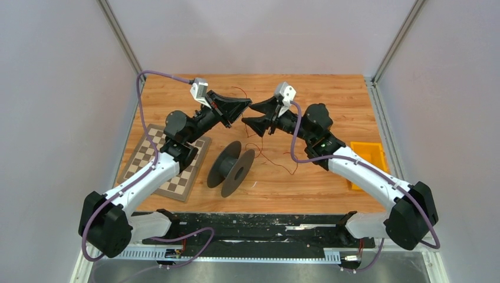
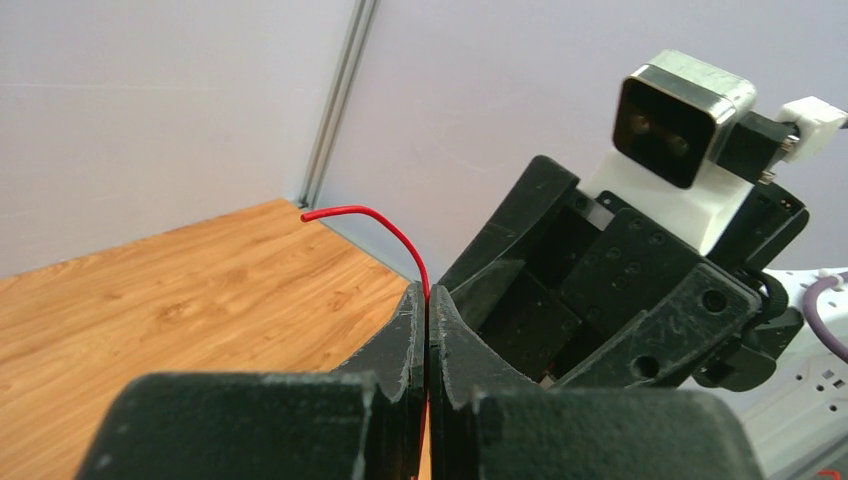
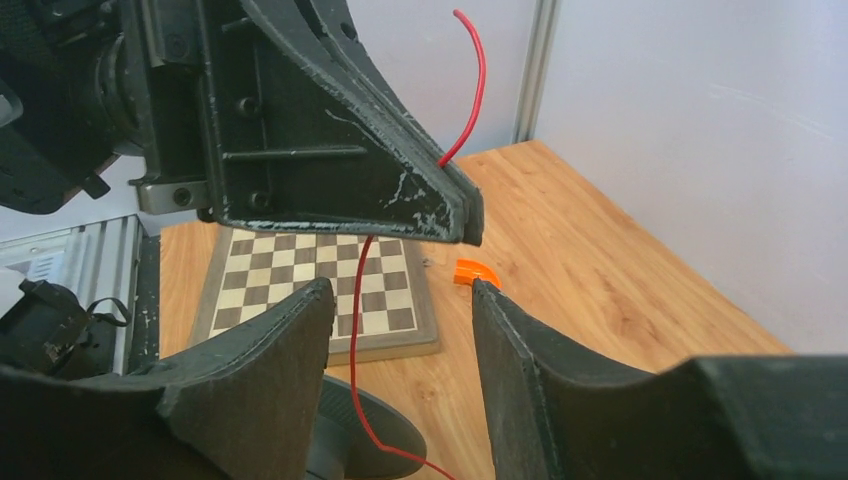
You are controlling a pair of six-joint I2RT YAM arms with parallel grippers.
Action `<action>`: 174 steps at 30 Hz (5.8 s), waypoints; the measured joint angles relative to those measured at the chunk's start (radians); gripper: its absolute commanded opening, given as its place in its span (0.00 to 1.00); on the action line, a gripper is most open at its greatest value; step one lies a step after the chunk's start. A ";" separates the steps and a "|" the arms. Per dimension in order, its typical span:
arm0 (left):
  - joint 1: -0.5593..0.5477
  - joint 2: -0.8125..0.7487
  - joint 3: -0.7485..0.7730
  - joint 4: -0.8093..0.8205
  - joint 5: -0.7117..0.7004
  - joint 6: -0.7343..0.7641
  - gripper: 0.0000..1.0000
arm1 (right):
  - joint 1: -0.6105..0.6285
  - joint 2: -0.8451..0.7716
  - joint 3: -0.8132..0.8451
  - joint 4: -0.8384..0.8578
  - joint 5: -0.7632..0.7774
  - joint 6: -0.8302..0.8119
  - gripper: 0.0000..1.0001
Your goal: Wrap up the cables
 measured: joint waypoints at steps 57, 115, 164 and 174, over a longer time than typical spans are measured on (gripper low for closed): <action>0.030 -0.290 0.062 -1.378 -0.130 0.550 0.00 | -0.086 -0.040 0.106 -0.573 -0.175 -0.702 0.00; 0.169 -0.295 -0.046 -1.170 0.101 0.553 0.59 | 0.115 0.375 0.514 -1.167 -0.140 -1.517 0.00; 0.100 -0.222 -0.119 -1.019 0.040 0.566 0.00 | 0.137 0.392 0.453 -1.107 -0.092 -1.490 0.20; 0.097 -0.306 -0.102 -1.135 -0.074 0.577 0.00 | 0.094 0.217 0.342 -1.031 -0.091 -1.349 0.37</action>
